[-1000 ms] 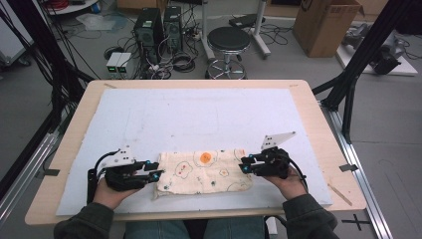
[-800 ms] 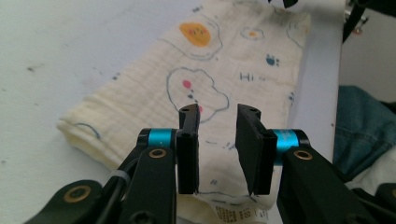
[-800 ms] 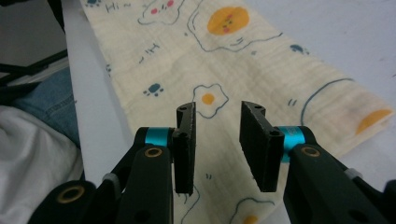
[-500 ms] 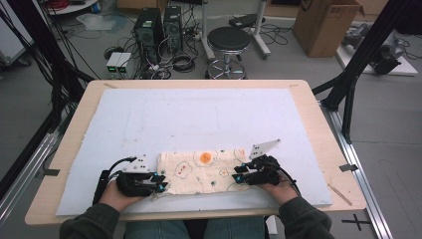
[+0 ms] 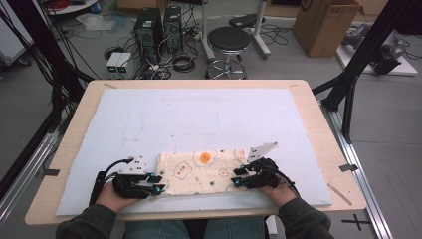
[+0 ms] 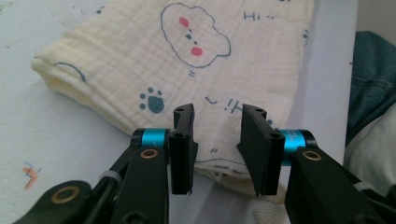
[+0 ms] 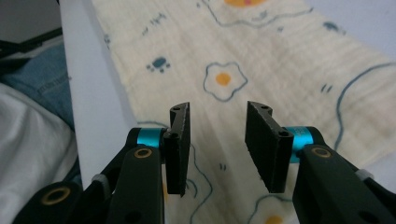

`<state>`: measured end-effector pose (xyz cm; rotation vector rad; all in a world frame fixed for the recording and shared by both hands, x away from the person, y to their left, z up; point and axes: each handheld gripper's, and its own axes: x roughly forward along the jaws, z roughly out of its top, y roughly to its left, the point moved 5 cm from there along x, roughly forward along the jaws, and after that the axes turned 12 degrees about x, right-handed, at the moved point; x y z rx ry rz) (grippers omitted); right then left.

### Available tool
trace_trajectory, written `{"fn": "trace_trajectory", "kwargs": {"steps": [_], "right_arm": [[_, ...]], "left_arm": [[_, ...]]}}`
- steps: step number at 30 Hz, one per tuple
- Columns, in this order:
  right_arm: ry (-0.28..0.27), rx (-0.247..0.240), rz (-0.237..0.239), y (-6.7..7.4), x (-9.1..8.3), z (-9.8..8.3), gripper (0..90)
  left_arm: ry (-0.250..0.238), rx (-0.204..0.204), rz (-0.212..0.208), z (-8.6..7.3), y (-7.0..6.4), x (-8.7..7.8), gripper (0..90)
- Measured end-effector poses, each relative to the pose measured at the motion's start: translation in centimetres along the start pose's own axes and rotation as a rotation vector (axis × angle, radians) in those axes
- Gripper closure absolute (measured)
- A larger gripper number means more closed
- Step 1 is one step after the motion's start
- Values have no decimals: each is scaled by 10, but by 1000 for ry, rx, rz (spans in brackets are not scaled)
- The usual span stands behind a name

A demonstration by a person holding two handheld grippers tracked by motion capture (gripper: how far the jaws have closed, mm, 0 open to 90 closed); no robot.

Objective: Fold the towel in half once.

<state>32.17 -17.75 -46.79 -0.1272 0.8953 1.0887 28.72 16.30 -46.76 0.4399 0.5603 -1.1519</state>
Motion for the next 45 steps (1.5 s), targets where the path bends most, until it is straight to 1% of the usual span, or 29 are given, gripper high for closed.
{"fn": "trace_trajectory", "kwargs": {"steps": [1,3,4,5,7,9,11,13,14,15,17,18,19,20,21,22,23,24,26,27,29,31,33,34,36,38,40,41,45], "right_arm": [[-12,-5,3,0,-2,2,604],[-32,-5,-5,-2,-6,7,605],[-38,-7,-10,-5,-8,10,607],[-44,-4,-21,-8,-10,14,608],[-70,13,-36,-15,-12,21,614],[-81,34,-51,-23,-14,29,614],[-98,45,-90,-32,-14,37,614],[-120,63,-109,-42,-13,44,614],[-130,75,-119,-47,-12,47,614],[-137,94,-124,-50,-12,49,614],[-149,103,-137,-57,-10,52,612],[-156,106,-139,-59,-10,53,612],[-159,113,-139,-61,-9,53,611],[-162,119,-140,-62,-8,54,611],[-164,110,-145,-64,-8,54,610],[-158,122,-149,-64,-8,54,610],[-156,119,-151,-66,-7,54,610],[-155,122,-154,-67,-6,54,610],[-150,129,-159,-69,-5,53,614],[-145,129,-158,-69,-4,53,619],[-133,137,-153,-70,-1,52,633],[-113,145,-149,-71,1,50,633],[-112,143,-146,-72,3,48,638],[-108,145,-142,-72,3,47,641],[-97,148,-149,-73,4,44,641],[-99,152,-145,-75,3,42,645],[-97,168,-138,-76,2,40,653],[-103,167,-136,-77,3,40,662],[-85,174,-121,-78,5,37,699]], "left_arm": [[-17,-2,2,2,1,-1,631],[-62,-23,9,9,4,-4,617],[-80,-35,18,12,6,-4,607],[-87,-33,33,16,9,-5,593],[-90,-50,64,20,16,-4,568],[-103,-81,111,22,29,-3,559],[-89,-105,163,22,40,0,555],[-80,-120,208,23,50,2,550],[-79,-130,226,24,54,3,550],[-89,-135,232,25,58,4,548],[-99,-145,257,26,63,5,543],[-112,-156,258,26,65,7,544],[-113,-164,258,26,66,8,544],[-104,-162,259,25,68,9,542],[-103,-168,264,25,69,10,538],[-101,-176,265,24,71,12,534],[-104,-186,268,24,72,13,530],[-94,-181,274,23,73,14,530],[-88,-192,275,21,75,16,531],[-76,-187,275,20,76,17,537],[-61,-205,263,17,77,20,552],[-40,-211,253,15,77,22,565],[-17,-205,237,12,77,24,572],[-6,-202,234,11,77,25,579],[10,-193,232,10,77,26,591],[13,-184,230,10,77,27,615],[5,-192,220,9,76,27,637],[4,-189,217,9,76,28,655],[3,-186,211,8,76,29,711]]}}
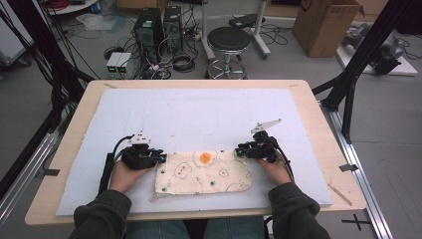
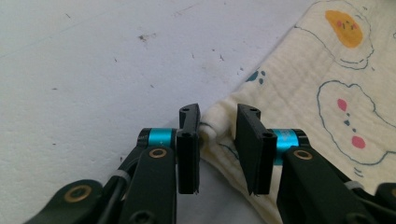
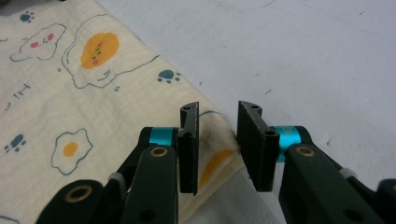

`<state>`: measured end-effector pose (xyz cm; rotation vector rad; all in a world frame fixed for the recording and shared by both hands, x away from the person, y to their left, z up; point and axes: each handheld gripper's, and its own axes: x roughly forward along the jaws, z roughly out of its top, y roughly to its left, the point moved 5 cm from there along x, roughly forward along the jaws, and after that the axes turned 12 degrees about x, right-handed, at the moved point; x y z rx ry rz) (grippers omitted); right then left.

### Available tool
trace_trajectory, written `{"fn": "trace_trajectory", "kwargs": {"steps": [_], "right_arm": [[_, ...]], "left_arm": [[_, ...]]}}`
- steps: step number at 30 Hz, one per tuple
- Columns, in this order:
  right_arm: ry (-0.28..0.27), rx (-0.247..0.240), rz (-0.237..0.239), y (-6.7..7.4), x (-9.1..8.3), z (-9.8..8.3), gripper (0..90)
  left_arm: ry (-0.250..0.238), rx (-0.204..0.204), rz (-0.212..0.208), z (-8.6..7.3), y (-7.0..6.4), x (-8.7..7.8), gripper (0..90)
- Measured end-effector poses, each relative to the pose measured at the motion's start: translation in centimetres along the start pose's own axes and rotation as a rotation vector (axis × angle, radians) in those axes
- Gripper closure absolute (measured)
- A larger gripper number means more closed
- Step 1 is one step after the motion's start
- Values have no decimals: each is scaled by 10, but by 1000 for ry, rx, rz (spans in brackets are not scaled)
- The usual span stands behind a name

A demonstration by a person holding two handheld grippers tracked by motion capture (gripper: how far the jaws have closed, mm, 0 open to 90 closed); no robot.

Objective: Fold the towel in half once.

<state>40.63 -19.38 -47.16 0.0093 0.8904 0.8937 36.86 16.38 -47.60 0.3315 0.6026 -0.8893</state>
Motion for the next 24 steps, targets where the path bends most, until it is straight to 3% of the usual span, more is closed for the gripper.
{"fn": "trace_trajectory", "kwargs": {"steps": [9,15,20,24], "right_arm": [[21,-18,-1,1,1,-2,835],[22,-28,-16,4,0,-1,851],[-15,-55,-40,8,-4,3,853],[-18,-65,-54,8,-4,7,854]], "left_arm": [[-3,21,8,0,-1,-1,837],[-15,16,29,1,0,-2,847],[-41,7,59,3,3,-5,850],[-37,20,69,4,5,-7,851]]}}
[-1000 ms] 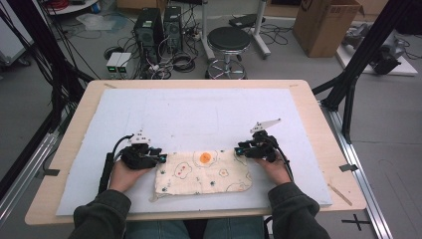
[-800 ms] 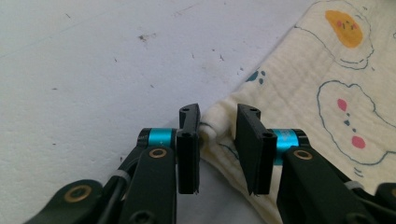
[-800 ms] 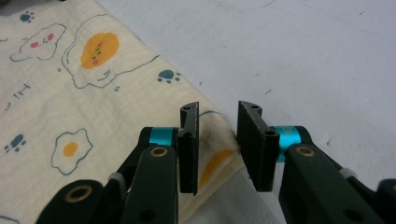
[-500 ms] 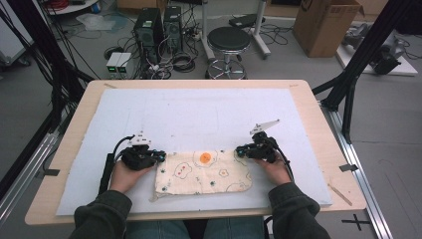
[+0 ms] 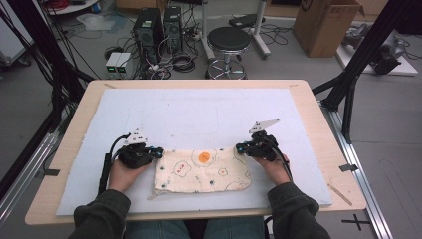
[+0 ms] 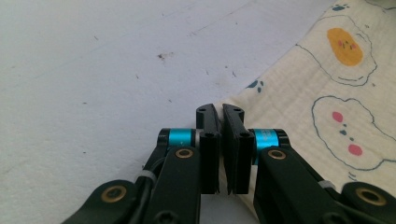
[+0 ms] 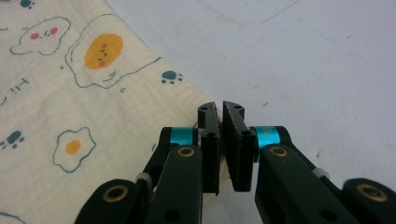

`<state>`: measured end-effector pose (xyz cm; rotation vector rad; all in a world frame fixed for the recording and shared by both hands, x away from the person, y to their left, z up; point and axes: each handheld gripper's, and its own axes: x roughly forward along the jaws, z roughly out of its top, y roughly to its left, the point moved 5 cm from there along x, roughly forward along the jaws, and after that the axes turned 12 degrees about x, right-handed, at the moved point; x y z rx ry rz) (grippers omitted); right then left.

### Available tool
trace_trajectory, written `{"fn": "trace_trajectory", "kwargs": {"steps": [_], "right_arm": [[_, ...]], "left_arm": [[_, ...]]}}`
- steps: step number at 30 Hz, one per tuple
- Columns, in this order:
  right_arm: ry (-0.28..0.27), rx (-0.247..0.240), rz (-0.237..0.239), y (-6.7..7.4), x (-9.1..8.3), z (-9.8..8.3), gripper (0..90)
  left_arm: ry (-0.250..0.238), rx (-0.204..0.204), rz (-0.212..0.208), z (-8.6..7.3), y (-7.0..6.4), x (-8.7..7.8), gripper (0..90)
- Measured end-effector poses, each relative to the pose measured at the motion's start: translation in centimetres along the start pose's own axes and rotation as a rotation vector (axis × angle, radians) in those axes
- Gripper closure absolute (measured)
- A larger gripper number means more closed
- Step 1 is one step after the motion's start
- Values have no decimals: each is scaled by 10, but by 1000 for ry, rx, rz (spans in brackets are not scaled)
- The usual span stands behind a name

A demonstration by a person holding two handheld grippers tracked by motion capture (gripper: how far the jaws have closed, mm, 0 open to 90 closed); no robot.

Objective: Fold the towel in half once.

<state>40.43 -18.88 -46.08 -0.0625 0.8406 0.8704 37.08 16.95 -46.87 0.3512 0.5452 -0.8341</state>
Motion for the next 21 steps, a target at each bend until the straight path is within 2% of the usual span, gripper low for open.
{"fn": "trace_trajectory", "kwargs": {"steps": [7,8,9,11,14,21], "right_arm": [[-5,2,-17,-3,2,11,854],[-5,5,-19,-4,4,14,854],[-10,6,-21,-6,5,16,854],[-17,30,-25,-11,8,20,854],[-33,52,-37,-18,13,28,854],[-39,100,-74,-36,27,38,853]], "left_arm": [[-26,-38,39,5,11,1,852],[-14,-45,38,5,13,3,852],[7,-33,39,6,16,4,851],[-27,-59,62,11,21,6,852],[-11,-59,74,15,30,12,852],[3,-90,93,17,44,27,851]]}}
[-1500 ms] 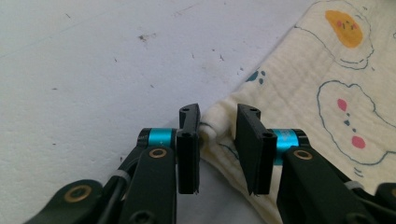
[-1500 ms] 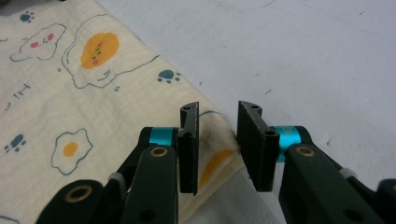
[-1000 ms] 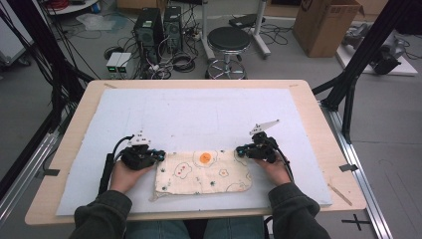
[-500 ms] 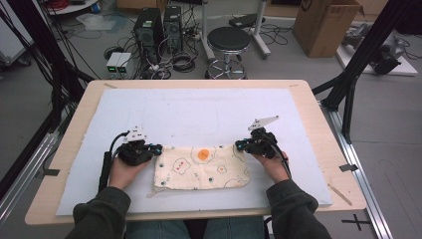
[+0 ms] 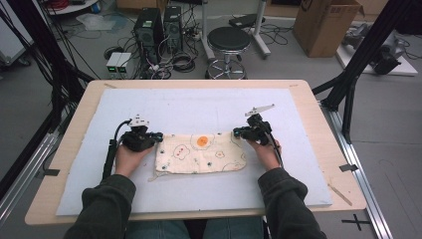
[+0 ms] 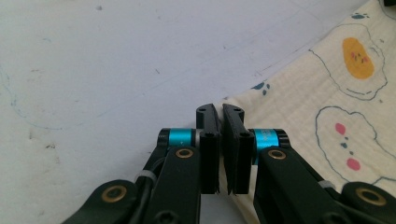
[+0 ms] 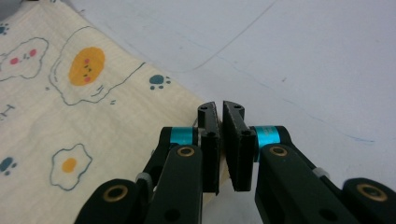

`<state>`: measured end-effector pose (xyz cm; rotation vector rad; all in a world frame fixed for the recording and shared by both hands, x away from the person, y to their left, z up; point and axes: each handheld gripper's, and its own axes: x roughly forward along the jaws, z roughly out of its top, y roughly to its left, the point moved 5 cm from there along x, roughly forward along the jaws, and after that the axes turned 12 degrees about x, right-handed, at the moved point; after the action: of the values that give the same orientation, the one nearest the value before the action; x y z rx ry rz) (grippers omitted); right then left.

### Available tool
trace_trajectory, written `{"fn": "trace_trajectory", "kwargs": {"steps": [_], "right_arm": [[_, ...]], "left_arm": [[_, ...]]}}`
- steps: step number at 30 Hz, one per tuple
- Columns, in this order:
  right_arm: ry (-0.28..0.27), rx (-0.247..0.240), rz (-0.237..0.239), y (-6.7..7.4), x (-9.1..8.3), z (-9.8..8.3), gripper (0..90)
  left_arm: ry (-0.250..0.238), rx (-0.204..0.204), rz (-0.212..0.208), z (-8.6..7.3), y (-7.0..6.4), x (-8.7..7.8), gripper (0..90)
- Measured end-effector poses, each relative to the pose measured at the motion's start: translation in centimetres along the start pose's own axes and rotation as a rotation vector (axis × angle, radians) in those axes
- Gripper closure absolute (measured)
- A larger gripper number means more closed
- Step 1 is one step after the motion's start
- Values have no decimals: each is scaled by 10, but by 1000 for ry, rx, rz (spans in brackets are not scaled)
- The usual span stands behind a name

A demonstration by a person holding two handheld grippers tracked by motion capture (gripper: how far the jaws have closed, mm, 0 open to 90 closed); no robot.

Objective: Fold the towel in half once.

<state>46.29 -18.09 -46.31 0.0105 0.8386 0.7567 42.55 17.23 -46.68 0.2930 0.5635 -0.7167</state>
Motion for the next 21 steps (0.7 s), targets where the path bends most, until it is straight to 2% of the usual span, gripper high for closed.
{"fn": "trace_trajectory", "kwargs": {"steps": [3,6,10,16,18,21], "right_arm": [[21,18,-14,-4,7,-1,853],[23,37,-6,-6,8,-2,851],[20,35,2,-7,9,-2,834],[-4,52,18,-6,4,-1,696],[-20,54,44,-4,1,1,646],[-38,55,60,-2,-6,2,573]], "left_arm": [[4,-13,-1,-1,3,5,850],[16,-24,-5,-5,4,10,849],[8,-24,-11,-5,4,10,833],[-13,-26,-20,-1,5,3,692],[-29,-25,-31,1,3,0,665],[-43,-29,-47,4,2,-4,622]]}}
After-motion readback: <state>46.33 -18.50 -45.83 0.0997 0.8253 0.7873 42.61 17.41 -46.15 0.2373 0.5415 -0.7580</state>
